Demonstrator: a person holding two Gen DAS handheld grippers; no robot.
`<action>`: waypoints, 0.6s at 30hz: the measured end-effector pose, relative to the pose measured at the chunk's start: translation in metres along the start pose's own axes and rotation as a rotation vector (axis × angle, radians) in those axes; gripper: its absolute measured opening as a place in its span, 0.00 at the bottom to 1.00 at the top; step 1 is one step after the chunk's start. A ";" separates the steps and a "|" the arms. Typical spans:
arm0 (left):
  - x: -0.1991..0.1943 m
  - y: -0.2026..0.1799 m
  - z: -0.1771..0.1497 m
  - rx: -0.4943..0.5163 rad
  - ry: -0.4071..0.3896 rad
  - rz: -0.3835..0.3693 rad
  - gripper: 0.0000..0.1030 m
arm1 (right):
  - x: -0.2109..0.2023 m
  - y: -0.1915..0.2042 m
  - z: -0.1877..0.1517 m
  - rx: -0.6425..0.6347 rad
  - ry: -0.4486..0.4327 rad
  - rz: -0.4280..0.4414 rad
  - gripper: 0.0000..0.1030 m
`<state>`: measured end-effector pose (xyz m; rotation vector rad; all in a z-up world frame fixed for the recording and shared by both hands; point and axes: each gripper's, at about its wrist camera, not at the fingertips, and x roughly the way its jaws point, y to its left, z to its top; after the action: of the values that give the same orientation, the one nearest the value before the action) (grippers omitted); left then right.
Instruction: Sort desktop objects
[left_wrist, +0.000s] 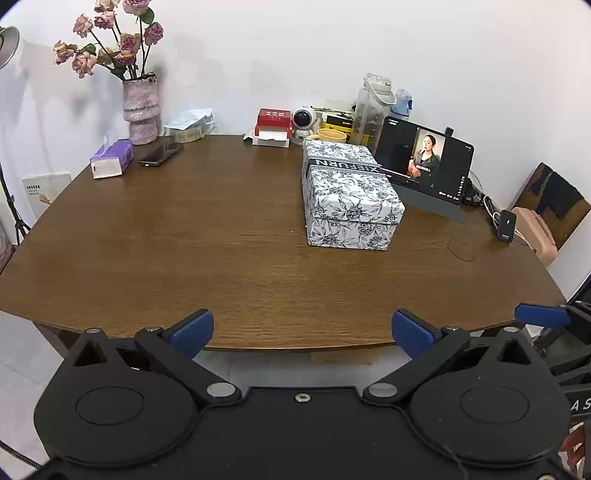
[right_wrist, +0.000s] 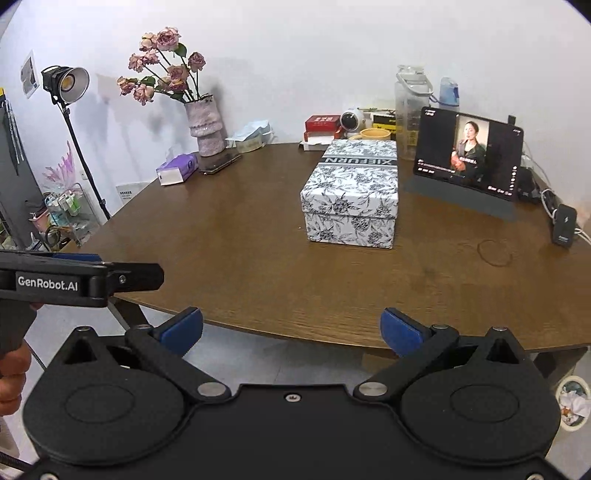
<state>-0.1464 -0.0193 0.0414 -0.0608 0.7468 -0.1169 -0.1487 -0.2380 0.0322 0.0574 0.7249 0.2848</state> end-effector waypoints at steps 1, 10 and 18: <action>-0.001 0.000 -0.001 0.001 0.001 -0.003 1.00 | -0.001 0.001 -0.001 -0.002 -0.001 -0.003 1.00; -0.008 -0.009 -0.010 0.014 -0.001 0.007 1.00 | -0.009 0.001 -0.005 -0.016 -0.012 -0.007 1.00; -0.008 -0.015 -0.016 0.018 0.009 0.011 1.00 | -0.013 -0.002 -0.009 -0.010 -0.015 -0.011 1.00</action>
<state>-0.1641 -0.0335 0.0364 -0.0392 0.7550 -0.1130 -0.1637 -0.2444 0.0333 0.0463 0.7086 0.2771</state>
